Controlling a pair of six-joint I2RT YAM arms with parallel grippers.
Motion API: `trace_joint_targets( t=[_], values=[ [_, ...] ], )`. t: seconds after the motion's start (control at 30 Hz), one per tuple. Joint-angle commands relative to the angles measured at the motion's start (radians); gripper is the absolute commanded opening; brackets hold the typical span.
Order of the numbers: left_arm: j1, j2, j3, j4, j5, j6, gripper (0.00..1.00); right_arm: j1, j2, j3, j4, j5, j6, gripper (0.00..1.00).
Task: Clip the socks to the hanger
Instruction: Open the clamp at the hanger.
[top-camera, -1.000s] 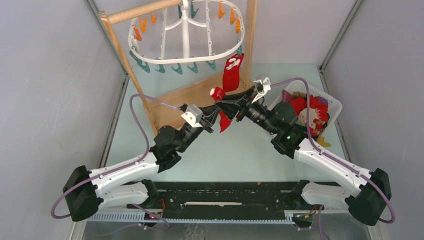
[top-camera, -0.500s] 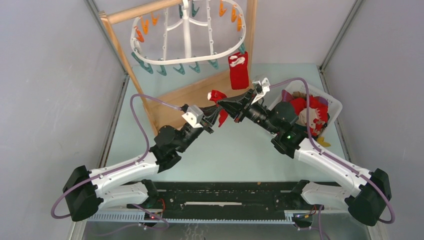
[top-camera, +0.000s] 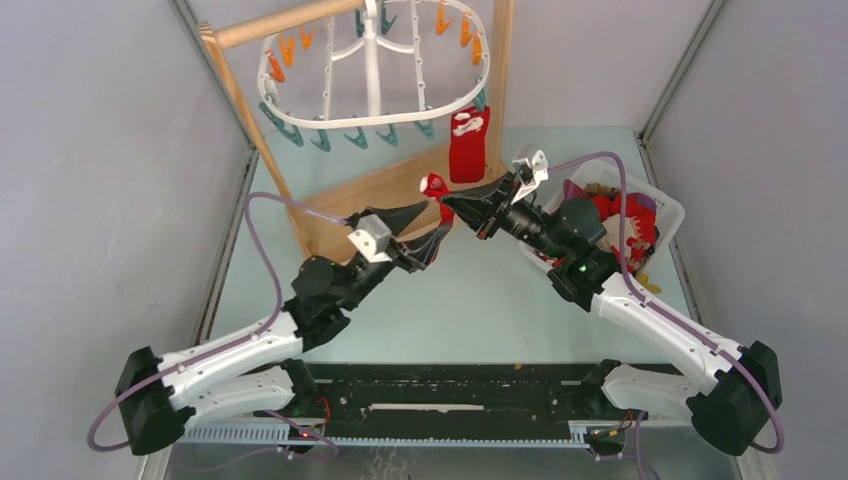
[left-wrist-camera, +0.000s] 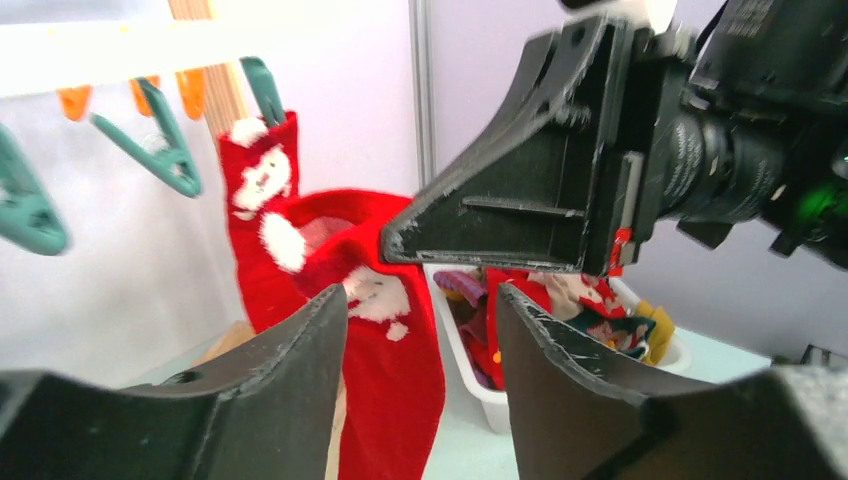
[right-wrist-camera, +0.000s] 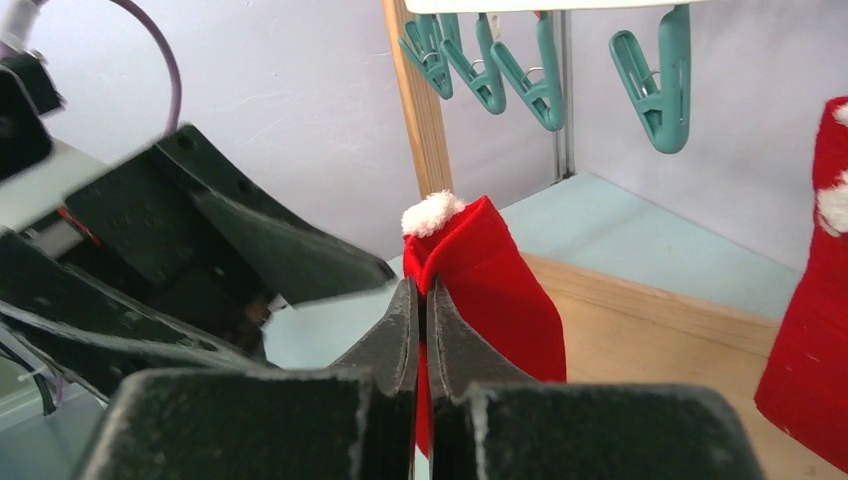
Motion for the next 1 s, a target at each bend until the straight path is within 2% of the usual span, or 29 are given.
trace_joint_targets(
  t=[0.0, 0.13, 0.23, 0.3, 0.5, 0.67, 0.97],
  values=[
    [0.003, -0.132, -0.025, -0.059, -0.014, -0.041, 0.66, -0.023, -0.017, -0.008, 0.051, -0.057, -0.062, 0.0],
    [0.084, -0.188, 0.014, -0.201, 0.042, -0.153, 0.76, -0.049, -0.021, -0.019, 0.063, -0.094, -0.096, 0.0],
    [0.192, -0.185, 0.048, -0.237, 0.11, -0.287, 0.78, -0.064, -0.024, -0.022, 0.058, -0.111, -0.117, 0.0],
    [0.227, -0.167, 0.076, -0.241, 0.125, -0.342, 0.79, -0.07, -0.025, -0.025, 0.051, -0.113, -0.128, 0.0],
    [0.247, -0.117, 0.162, -0.284, 0.091, -0.429, 0.86, -0.086, -0.025, -0.027, 0.012, -0.136, -0.159, 0.0],
    [0.265, -0.126, 0.169, -0.283, 0.052, -0.487, 1.0, -0.089, -0.049, -0.033, -0.033, -0.196, -0.202, 0.0],
    [0.289, -0.105, 0.215, -0.348, 0.034, -0.558, 1.0, -0.106, -0.103, -0.066, -0.07, -0.251, -0.221, 0.0]
  ],
)
